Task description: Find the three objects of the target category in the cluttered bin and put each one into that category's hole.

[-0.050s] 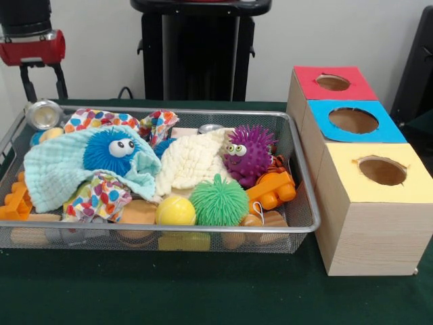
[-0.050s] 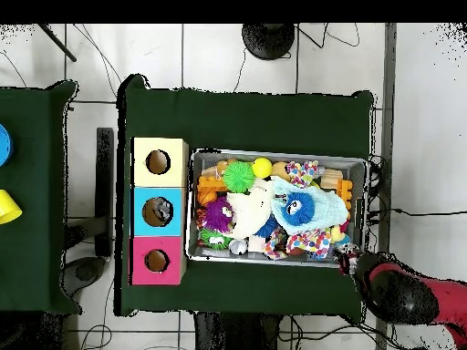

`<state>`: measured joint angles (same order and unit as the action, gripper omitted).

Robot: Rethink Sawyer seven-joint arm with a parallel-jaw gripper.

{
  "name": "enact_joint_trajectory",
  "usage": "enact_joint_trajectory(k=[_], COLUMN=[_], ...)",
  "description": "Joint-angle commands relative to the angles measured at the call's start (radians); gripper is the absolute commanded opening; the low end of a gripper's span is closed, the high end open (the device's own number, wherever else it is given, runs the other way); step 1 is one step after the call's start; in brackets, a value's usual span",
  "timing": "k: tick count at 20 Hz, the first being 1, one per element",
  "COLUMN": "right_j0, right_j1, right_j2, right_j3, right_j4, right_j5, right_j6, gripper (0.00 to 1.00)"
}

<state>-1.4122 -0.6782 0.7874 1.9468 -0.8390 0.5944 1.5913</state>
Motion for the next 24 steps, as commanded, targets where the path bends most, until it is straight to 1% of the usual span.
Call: enact_joint_trajectory(k=[1, 6, 20, 21, 24], right_j0=[0.025, 0.033, 0.043, 0.046, 0.053], right_j1=[0.081, 0.098, 0.102, 0.098, 0.092], right_j2=[-0.016, -0.023, -0.031, -0.031, -0.031], right_j3=[-0.058, -0.069, -0.075, -0.077, -0.079], right_j4=[-0.108, -0.120, -0.133, -0.134, -0.126], right_j5=[-0.011, -0.022, -0.040, -0.041, -0.021], right_j6=[-0.203, -0.193, -0.168, -0.168, -0.175], gripper=[1.00, 1.00, 1.00, 0.00, 0.00])
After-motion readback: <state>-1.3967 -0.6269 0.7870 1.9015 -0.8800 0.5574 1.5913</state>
